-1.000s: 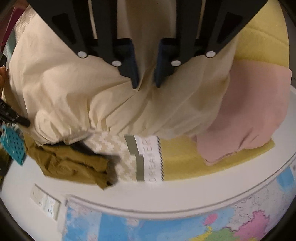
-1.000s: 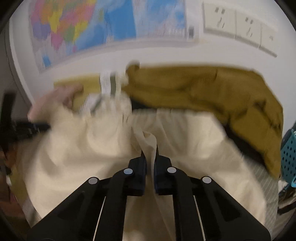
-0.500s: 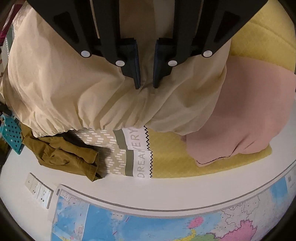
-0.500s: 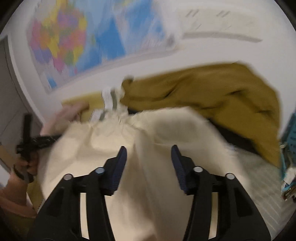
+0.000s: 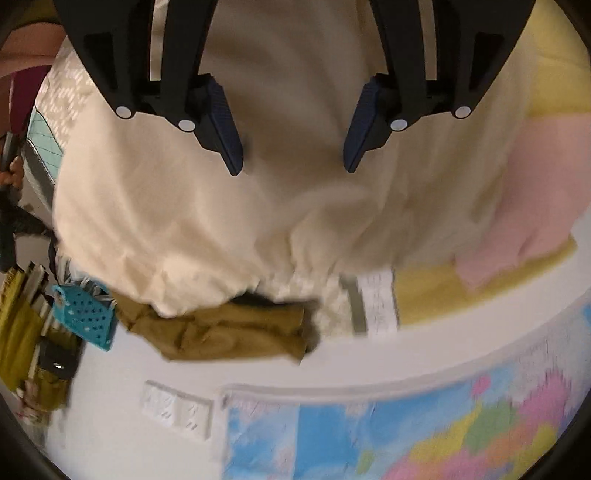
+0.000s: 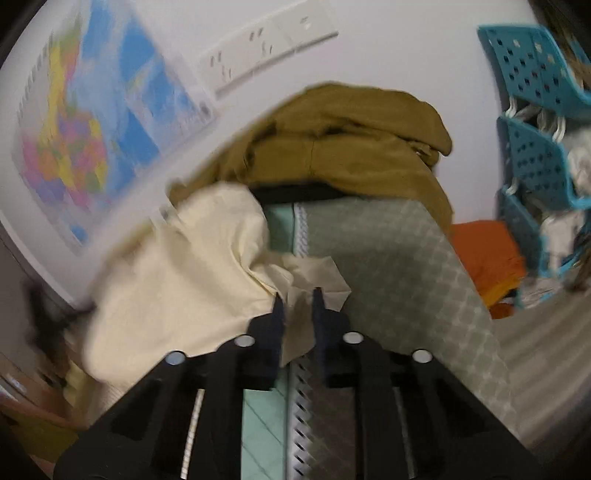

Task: Fold large clothes

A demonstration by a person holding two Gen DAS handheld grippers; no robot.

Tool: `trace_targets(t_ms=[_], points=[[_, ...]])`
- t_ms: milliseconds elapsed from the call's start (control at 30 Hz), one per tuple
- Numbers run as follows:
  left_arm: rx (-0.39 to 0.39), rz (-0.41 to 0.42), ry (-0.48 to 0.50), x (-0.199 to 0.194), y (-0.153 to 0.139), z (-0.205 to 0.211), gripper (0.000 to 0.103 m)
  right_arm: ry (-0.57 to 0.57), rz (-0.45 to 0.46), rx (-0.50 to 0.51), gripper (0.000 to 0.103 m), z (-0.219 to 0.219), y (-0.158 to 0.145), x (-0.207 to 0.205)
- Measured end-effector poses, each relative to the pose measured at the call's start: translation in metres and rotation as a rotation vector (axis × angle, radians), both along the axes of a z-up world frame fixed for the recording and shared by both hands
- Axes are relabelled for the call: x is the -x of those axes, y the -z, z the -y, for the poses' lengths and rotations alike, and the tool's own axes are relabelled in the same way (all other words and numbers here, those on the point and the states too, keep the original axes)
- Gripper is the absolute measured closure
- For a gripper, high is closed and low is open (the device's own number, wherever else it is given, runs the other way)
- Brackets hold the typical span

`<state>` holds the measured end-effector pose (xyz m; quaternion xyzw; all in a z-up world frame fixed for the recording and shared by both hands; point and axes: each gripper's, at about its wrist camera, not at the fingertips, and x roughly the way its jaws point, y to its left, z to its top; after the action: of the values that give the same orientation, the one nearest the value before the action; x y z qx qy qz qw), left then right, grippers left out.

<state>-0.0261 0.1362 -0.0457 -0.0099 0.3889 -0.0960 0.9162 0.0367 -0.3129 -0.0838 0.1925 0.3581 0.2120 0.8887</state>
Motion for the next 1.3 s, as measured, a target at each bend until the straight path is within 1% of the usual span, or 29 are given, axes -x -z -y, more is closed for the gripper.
trace_targets(t_ms=[33, 100, 133, 167, 200, 233, 267, 300, 333, 367, 400, 433, 467, 533, 600, 667, 733, 767, 800, 833, 867, 933, 1033, 1067, 1100, 1167, 1233, 1300], points=[[0.040, -0.024, -0.014, -0.003, 0.008, -0.007, 0.049, -0.003, 0.034, -0.029, 0.091, 0.004, -0.007, -0.002], [0.088, -0.033, -0.030, -0.002, 0.013, -0.016, 0.051, -0.008, 0.042, -0.017, 0.091, 0.001, -0.009, -0.006], [0.109, -0.029, -0.038, 0.000, 0.012, -0.019, 0.051, -0.001, 0.010, -0.004, 0.091, 0.000, -0.003, -0.014], [0.118, -0.027, -0.046, 0.002, 0.012, -0.021, 0.052, 0.013, -0.029, 0.001, 0.088, 0.001, 0.005, -0.020], [0.119, -0.025, -0.058, 0.005, 0.011, -0.022, 0.053, 0.023, -0.110, -0.006, 0.084, 0.002, 0.019, -0.027], [0.106, -0.018, -0.074, 0.009, 0.009, -0.022, 0.053, 0.035, -0.140, -0.010, 0.073, 0.001, 0.022, -0.028], [0.092, -0.012, -0.084, 0.013, 0.007, -0.021, 0.052, 0.048, -0.143, -0.001, 0.069, 0.001, 0.021, -0.024], [0.078, -0.002, -0.094, 0.019, 0.004, -0.021, 0.051, 0.057, -0.133, 0.010, 0.069, 0.002, 0.017, -0.020], [0.071, 0.010, -0.099, 0.026, 0.001, -0.021, 0.050, 0.072, -0.121, 0.018, 0.063, 0.004, 0.010, -0.013], [0.073, 0.026, -0.099, 0.036, -0.002, -0.021, 0.046, 0.096, -0.108, 0.015, 0.052, 0.007, 0.001, -0.005], [0.084, 0.045, -0.099, 0.047, -0.006, -0.023, 0.040, 0.108, -0.090, 0.009, 0.050, 0.009, -0.005, 0.001], [0.098, 0.060, -0.108, 0.057, -0.009, -0.027, 0.038, 0.115, -0.057, 0.009, 0.050, 0.009, -0.016, 0.011], [0.110, 0.072, -0.111, 0.066, -0.011, -0.031, 0.038, 0.116, -0.037, 0.019, 0.048, 0.007, -0.025, 0.020], [0.127, 0.078, -0.114, 0.080, -0.012, -0.036, 0.038, 0.092, 0.002, 0.019, 0.048, 0.000, -0.039, 0.032], [0.139, 0.082, -0.114, 0.096, -0.012, -0.041, 0.038, 0.025, 0.046, 0.030, 0.047, -0.017, -0.050, 0.041], [0.136, 0.078, -0.128, 0.107, -0.010, -0.045, 0.038, -0.052, 0.067, 0.059, 0.044, -0.043, -0.054, 0.042], [0.140, 0.069, -0.136, 0.114, -0.007, -0.048, 0.038, -0.126, 0.052, 0.063, 0.045, -0.065, -0.048, 0.036], [0.140, 0.066, -0.147, 0.117, -0.005, -0.049, 0.038, -0.144, 0.027, 0.067, 0.044, -0.076, -0.042, 0.031], [0.145, 0.063, -0.156, 0.120, -0.003, -0.051, 0.038, -0.156, -0.020, 0.062, 0.043, -0.085, -0.032, 0.023], [0.167, 0.064, -0.157, 0.124, -0.001, -0.054, 0.038, -0.154, -0.060, 0.050, 0.040, -0.089, -0.024, 0.018], [0.185, 0.064, -0.155, 0.127, 0.001, -0.055, 0.037, -0.137, -0.115, 0.019, 0.040, -0.090, -0.011, 0.011], [0.226, 0.050, -0.165, 0.133, 0.006, -0.061, 0.037, -0.114, -0.178, -0.041, 0.040, -0.087, 0.002, 0.007], [0.276, 0.023, -0.158, 0.145, 0.013, -0.065, 0.034, -0.121, -0.163, -0.101, 0.032, -0.078, -0.007, 0.020], [0.295, 0.006, -0.152, 0.148, 0.017, -0.066, 0.028, -0.127, -0.161, -0.120, 0.030, -0.074, -0.011, 0.025], [0.313, -0.013, -0.142, 0.149, 0.021, -0.064, 0.026, -0.132, -0.155, -0.126, 0.030, -0.071, -0.014, 0.031], [0.317, -0.036, -0.140, 0.152, 0.027, -0.060, 0.026, -0.132, -0.152, -0.122, 0.024, -0.066, -0.017, 0.041], [0.342, -0.064, -0.122, 0.154, 0.034, -0.055, 0.026, -0.148, -0.173, -0.149, 0.023, -0.064, -0.015, 0.048], [0.380, -0.085, -0.108, 0.155, 0.040, -0.050, 0.026, -0.151, -0.194, -0.150, 0.022, -0.063, -0.010, 0.054]])
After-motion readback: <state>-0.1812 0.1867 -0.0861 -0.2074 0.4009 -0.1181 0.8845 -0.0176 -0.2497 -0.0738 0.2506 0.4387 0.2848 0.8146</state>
